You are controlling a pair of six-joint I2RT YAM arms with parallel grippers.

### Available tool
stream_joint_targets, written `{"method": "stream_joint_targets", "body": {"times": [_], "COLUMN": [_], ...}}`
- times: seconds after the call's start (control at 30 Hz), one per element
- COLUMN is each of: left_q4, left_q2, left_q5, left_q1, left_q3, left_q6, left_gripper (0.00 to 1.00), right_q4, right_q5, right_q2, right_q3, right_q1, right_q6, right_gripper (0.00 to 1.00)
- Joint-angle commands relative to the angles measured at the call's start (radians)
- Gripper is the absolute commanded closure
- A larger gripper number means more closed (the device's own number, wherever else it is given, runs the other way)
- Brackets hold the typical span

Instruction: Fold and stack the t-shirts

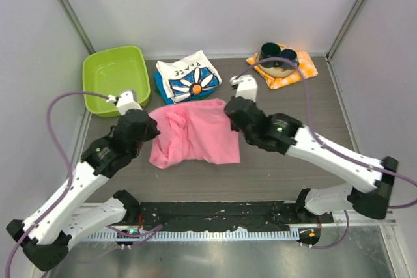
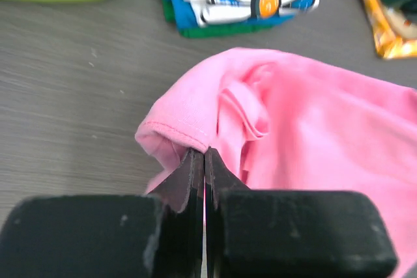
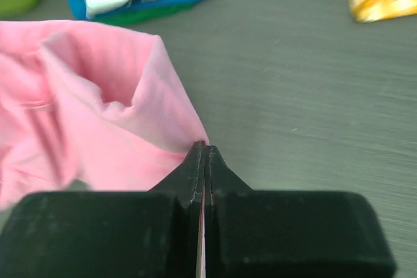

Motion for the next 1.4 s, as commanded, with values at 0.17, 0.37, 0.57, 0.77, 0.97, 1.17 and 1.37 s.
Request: {"method": "stream_joint_targets", "body": {"times": [0.17, 0.37, 0.57, 0.77, 0.97, 1.17, 1.37], "left_q4": [-0.227, -0.262, -0.167, -0.13, -0.078, -0.042, -0.048], "left_q2": [-0.136, -0.232, -0.272, -0.215, -0.188, -0.136, -0.077], "left_q5": [-0.239, -0.25, -0.13, -0.012, 0.187, 0.246, 0.245], "left_q1": [0.031, 0.031, 0.031, 0.031, 0.029, 0.025, 0.025], "left_q3": [0.227, 0.1, -0.018, -0.009, -0.05, -0.148, -0.158], "left_q6": [0.118, 0.083, 0.092, 0.078, 0.031, 0.0, 0.008], "left_gripper": [1.0, 1.0, 0.66, 0.02, 0.0, 0.01, 0.02], "right_q4": [-0.253, -0.319, -0.269, -0.157, -0.057, 0.072, 0.147], "right_q5": [0.344, 0.326, 0.217, -0.071, -0.326, -0.43, -0.418], "right_q2": [-0.315, -0.366, -0.334, -0.314, -0.208, -0.057, 0.01], "right_q3": [0.008, -0.185, -0.225, -0.201, -0.279, -0.403, -0.523], "right_q1": [-0.183, -0.292, -0.302, -0.254, -0.199, -0.185, -0.18], "right_q6": [0.07, 0.159, 0.161, 0.078, 0.026, 0.039, 0.085], "right_gripper": [0.99, 0.85, 0.05, 0.04, 0.02, 0.06, 0.18]}}
